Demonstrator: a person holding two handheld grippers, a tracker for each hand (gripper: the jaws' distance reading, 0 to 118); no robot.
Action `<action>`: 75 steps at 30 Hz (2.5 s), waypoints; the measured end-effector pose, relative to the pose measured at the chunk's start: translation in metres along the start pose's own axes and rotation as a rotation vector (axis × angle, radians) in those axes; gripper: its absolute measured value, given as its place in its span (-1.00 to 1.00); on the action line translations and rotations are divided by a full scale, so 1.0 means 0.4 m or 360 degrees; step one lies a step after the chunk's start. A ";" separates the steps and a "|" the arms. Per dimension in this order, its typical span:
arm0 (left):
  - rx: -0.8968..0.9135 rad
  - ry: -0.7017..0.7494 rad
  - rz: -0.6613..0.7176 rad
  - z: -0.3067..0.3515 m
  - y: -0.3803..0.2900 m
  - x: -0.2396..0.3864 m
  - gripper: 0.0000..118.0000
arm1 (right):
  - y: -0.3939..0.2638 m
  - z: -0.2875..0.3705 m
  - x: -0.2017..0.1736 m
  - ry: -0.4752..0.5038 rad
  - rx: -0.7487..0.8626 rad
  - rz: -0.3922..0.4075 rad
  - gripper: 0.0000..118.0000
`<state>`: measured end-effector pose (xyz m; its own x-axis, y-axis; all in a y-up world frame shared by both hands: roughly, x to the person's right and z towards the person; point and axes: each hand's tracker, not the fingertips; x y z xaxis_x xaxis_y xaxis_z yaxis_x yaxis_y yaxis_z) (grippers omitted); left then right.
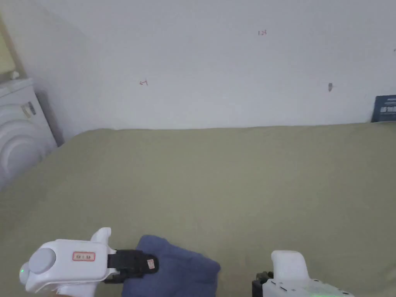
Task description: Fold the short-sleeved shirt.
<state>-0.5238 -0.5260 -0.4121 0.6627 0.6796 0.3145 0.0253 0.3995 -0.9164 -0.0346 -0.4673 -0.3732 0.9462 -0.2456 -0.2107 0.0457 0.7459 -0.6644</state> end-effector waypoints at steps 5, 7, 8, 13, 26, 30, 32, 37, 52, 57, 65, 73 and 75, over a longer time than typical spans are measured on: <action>-0.0041 0.0254 -0.0081 0.224 0.045 -0.099 -0.48 | 0.015 -0.076 -0.165 -0.0101 -0.0003 -0.0009 -1.00; -0.0050 0.0338 -0.0086 0.302 0.056 -0.134 -0.48 | 0.029 -0.106 -0.242 -0.0084 -0.0001 -0.0052 -1.00; -0.0048 0.0357 -0.0094 0.338 0.059 -0.154 -0.48 | 0.035 -0.121 -0.288 -0.0096 -0.0005 -0.0059 -1.00; -0.0040 0.0513 -0.0075 0.470 0.059 -0.223 -0.48 | 0.034 -0.204 -0.498 -0.0200 -0.0073 -0.0186 -1.00; 0.0011 0.0674 0.0161 0.656 -0.023 -0.240 0.89 | -0.011 -0.189 -0.598 0.0163 -0.0136 -0.0075 -1.00; 0.0211 0.0829 0.0143 0.721 -0.053 -0.112 0.85 | -0.004 -0.126 -0.532 0.0146 -0.0054 -0.0033 -1.00; 0.0258 0.1020 0.0015 0.720 -0.050 -0.020 0.45 | -0.004 -0.089 -0.485 0.0151 -0.0021 -0.0006 -1.00; 0.0396 0.1290 -0.0365 0.561 -0.058 0.200 -0.78 | -0.023 0.016 -0.329 0.0079 0.0056 0.0000 -1.00; 0.0660 0.0854 -0.0808 -0.164 -0.191 0.699 -0.79 | -0.076 0.377 0.203 -0.0326 0.0458 -0.0037 -1.00; 0.0767 0.0820 -0.0840 -0.236 -0.220 0.773 -0.79 | -0.100 0.445 0.302 -0.0505 0.0525 0.0019 -1.00; 0.0855 0.0850 -0.0812 -0.243 -0.265 0.776 -0.79 | -0.122 0.464 0.326 -0.0642 0.0535 0.0130 -1.00; 0.0997 0.0908 -0.0780 -0.195 -0.279 0.786 -0.79 | -0.073 0.514 0.297 -0.0733 0.0712 0.0229 -1.00; 0.1086 0.0916 -0.0804 -0.180 -0.270 0.804 -0.79 | -0.051 0.530 0.287 -0.0740 0.0762 0.0252 -1.00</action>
<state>-0.2596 -0.3951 -0.2298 0.9560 0.0084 0.2932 0.0890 0.9442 -0.3170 0.1409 -0.3797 -0.2318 0.9874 0.1007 0.1218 -0.0694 0.9688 -0.2380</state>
